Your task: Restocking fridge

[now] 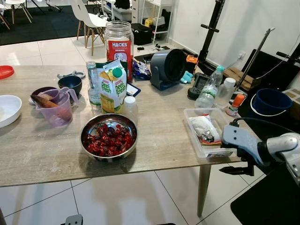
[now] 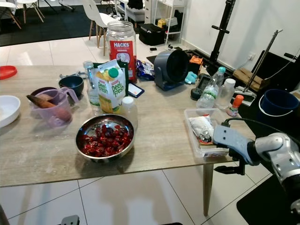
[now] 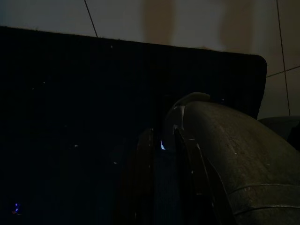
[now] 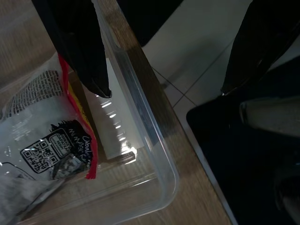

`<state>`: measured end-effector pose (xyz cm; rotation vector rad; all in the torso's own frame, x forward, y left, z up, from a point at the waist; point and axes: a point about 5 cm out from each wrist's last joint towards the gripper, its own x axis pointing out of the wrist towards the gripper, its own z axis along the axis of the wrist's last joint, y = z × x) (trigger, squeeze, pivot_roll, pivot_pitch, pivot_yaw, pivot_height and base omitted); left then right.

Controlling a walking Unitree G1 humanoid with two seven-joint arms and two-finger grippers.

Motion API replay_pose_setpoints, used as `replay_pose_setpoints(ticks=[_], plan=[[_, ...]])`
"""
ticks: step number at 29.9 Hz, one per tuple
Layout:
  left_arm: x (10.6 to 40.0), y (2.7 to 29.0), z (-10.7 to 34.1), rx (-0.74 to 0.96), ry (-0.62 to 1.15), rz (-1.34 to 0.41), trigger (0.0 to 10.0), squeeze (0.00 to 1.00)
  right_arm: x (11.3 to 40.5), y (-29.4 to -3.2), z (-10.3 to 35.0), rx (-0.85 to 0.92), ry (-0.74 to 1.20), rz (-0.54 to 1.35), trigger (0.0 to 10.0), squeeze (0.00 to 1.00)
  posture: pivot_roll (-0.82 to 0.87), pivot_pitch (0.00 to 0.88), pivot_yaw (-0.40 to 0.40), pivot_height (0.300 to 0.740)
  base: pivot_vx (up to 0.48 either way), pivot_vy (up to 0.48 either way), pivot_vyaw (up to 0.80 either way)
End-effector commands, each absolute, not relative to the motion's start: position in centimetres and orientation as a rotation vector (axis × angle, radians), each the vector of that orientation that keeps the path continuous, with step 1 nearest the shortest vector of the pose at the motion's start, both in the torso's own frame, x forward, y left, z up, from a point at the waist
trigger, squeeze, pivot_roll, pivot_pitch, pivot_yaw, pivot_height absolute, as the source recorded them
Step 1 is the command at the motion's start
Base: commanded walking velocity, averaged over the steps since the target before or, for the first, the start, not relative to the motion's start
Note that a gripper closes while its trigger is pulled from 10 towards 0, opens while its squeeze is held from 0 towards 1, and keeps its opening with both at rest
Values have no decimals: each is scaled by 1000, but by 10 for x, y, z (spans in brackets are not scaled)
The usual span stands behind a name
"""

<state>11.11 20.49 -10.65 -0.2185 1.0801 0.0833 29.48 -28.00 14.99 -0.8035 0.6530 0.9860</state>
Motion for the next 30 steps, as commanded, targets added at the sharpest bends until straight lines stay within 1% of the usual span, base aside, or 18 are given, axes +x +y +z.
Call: replay_pose_setpoints(ticks=[1, 7, 9, 10, 11, 15, 16, 17, 18, 25, 30], plan=[[100, 201, -110, -220, 1125, 77, 10000, 0, 295, -279, 150, -826, 674, 990, 10000, 0, -14, 0, -54, 740, 0, 0, 0], [100, 199, -111, -226, 1124, 75, 10000, 0, 295, -277, 149, -844, 686, 996, 9882, 0, -14, 0, -55, 740, 0, 0, 0], [100, 198, -111, -229, 1125, 75, 10000, 0, 295, -275, 149, -851, 687, 1001, 3765, 0, -14, 0, -55, 740, 0, 0, 0], [100, 198, -111, -230, 1125, 74, 10000, 0, 295, -275, 149, -854, 688, 1002, 3765, 0, -14, 0, -55, 740, 0, 0, 0], [100, 197, -111, -231, 1126, 74, 10000, 0, 295, -274, 149, -857, 688, 1006, 0, 0, -16, 0, -58, 740, 0, 0, 0], [100, 197, -111, -232, 1126, 76, 10000, 0, 296, -273, 149, -871, 686, 1004, 0, 0, -14, 0, -59, 740, 0, 0, 0], [100, 197, -111, -232, 1126, 76, 10000, 0, 296, -273, 149, -873, 687, 1004, 2706, 0, -14, 0, -59, 740, 0, 0, 0], [100, 197, -111, -232, 1126, 76, 10000, 0, 296, -273, 149, -873, 687, 1004, 2706, 0, -14, 0, -59, 740, 0, 0, 0], [100, 198, -111, -231, 1126, 79, 10000, 0, 298, -273, 149, -893, 680, 995, 10000, 0, -13, 0, -58, 740, 0, 0, 0], [100, 198, -111, -231, 1126, 79, 10000, 0, 297, -268, 151, -959, 682, 1020, 10000, 0, -14, 0, -57, 740, 0, 0, 0], [100, 198, -111, -230, 1128, 75, 10000, 0, 296, -260, 158, -1018, 676, 1082, 10000, 0, -20, 0, -54, 740, 0, 0, 0]])
